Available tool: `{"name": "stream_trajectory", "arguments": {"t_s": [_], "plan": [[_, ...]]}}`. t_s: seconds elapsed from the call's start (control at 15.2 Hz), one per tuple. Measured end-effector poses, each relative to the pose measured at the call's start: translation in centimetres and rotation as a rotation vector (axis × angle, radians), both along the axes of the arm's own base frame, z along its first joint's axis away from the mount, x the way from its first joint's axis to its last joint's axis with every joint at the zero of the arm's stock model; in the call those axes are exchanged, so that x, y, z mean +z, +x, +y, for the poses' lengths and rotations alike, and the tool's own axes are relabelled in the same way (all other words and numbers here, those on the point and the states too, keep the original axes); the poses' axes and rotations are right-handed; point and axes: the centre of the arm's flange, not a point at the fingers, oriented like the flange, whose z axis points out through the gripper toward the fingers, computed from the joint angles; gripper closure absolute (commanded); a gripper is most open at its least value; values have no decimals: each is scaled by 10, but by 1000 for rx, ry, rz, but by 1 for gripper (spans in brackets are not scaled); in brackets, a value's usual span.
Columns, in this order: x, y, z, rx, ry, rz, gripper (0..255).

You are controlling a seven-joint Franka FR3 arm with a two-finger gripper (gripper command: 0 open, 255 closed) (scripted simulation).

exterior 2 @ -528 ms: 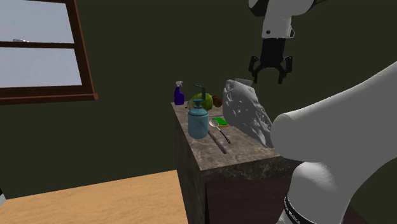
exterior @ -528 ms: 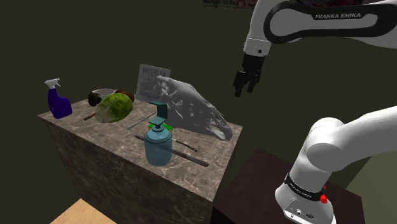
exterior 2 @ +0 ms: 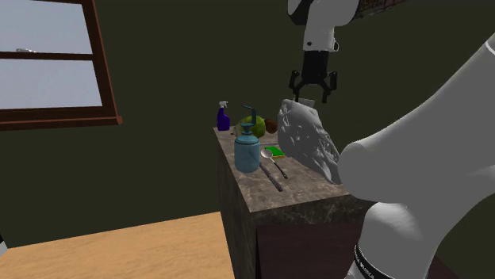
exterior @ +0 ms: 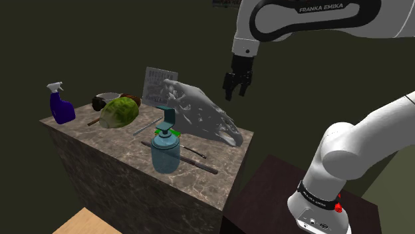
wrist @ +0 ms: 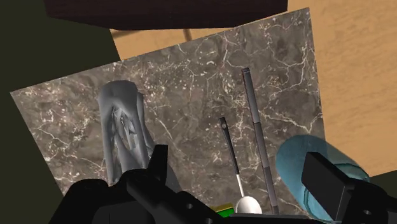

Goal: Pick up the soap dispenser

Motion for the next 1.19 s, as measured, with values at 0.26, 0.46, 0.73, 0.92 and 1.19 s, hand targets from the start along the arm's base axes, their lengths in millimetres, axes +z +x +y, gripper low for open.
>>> {"name": "stream_trajectory", "arguments": {"t_s": [0.26, 0.46, 0.73, 0.92, 1.19], "plan": [[-4, 38, 36, 39, 16, 21, 0], [-7, 66, 64, 69, 28, 38, 0], [-10, 102, 103, 109, 44, 60, 0], [-9, 131, 133, 139, 56, 76, 0], [-16, 163, 173, 179, 72, 97, 0]]}}
